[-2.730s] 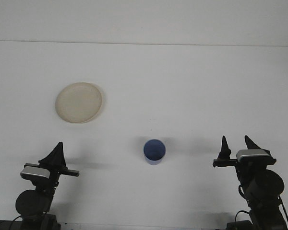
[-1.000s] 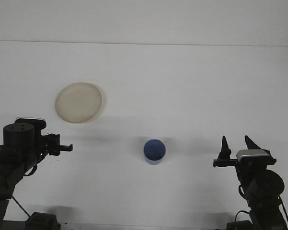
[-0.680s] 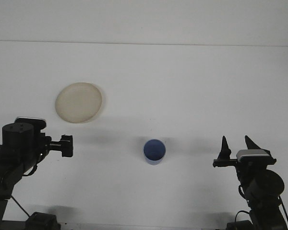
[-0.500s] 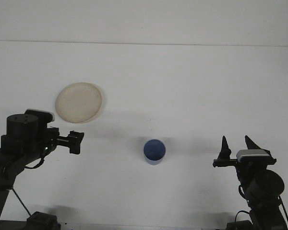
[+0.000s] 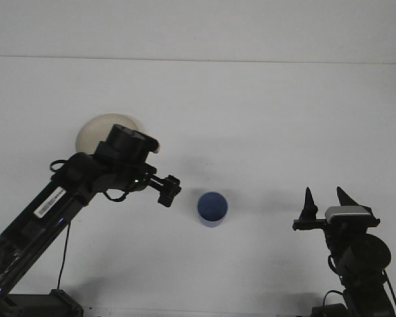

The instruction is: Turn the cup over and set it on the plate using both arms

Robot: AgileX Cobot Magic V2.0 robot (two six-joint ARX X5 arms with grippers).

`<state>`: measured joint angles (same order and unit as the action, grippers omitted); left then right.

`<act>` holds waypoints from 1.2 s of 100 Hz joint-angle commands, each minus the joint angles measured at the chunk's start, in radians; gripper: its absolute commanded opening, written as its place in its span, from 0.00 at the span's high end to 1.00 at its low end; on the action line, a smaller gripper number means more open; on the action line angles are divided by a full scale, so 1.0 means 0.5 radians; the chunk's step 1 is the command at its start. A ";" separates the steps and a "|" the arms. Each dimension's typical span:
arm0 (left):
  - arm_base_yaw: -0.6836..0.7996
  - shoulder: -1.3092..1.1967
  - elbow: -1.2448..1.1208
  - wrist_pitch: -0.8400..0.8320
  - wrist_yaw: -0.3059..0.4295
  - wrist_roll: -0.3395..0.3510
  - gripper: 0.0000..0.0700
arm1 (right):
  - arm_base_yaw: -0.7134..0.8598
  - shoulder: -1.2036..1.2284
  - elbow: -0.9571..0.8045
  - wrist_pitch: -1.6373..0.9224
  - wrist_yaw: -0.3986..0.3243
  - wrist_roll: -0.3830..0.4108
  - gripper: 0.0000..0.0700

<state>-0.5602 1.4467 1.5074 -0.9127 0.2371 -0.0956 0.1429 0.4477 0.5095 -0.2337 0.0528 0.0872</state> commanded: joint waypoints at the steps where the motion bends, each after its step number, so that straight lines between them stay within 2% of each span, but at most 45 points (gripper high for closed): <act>1: -0.065 0.107 0.072 0.002 0.008 -0.001 0.12 | 0.002 0.010 0.004 0.018 0.001 0.029 0.29; 32: -0.319 0.430 0.140 0.087 0.007 0.002 0.12 | 0.002 0.010 0.004 0.018 0.001 0.029 0.29; 70: -0.408 0.716 0.144 0.239 -0.009 0.002 0.13 | 0.002 0.010 0.004 0.011 0.001 0.029 0.29; 81: -0.408 0.775 0.144 0.267 -0.009 0.002 0.30 | 0.002 0.010 0.004 0.002 0.001 0.029 0.29; 99: -0.408 0.852 0.144 0.257 -0.027 0.002 0.41 | 0.002 0.010 0.004 0.001 0.000 0.029 0.29; 104: -0.408 0.866 0.144 0.257 -0.051 0.002 0.52 | 0.002 0.010 0.004 0.001 0.000 0.029 0.29; 119: -0.425 0.867 0.149 0.256 -0.062 0.032 1.00 | 0.002 0.010 0.004 0.001 0.001 0.029 0.29; 120: -0.425 0.867 0.152 0.253 -0.062 0.033 1.00 | 0.002 0.010 0.004 0.001 0.000 0.029 0.29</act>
<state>-0.7567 1.8587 1.5532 -0.7784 0.2089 -0.0937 0.1429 0.4477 0.5095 -0.2417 0.0528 0.0872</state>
